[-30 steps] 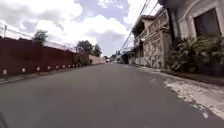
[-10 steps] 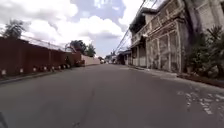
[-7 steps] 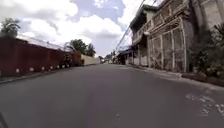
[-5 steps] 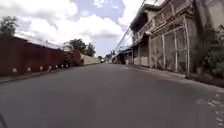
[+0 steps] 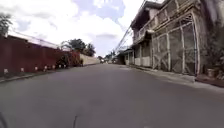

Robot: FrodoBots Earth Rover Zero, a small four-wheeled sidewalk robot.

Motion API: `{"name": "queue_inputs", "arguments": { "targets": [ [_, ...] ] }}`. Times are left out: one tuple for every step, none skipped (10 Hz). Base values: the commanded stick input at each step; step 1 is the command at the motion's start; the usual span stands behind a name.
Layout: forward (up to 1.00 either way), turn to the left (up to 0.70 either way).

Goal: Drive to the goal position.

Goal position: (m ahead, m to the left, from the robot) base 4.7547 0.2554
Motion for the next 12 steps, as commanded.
{"name": "queue_inputs", "arguments": {
  "targets": [
    [1.00,0.00],
    [1.00,0.00],
    [1.00,0.00],
    [1.00,0.00],
    [1.00,0.00],
    [1.00,0.00],
    [1.00,0.00],
    [1.00,0.00],
    [1.00,0.00],
    [1.00,0.00],
    [1.00,0.00],
    [1.00,0.00]
  ]
}}
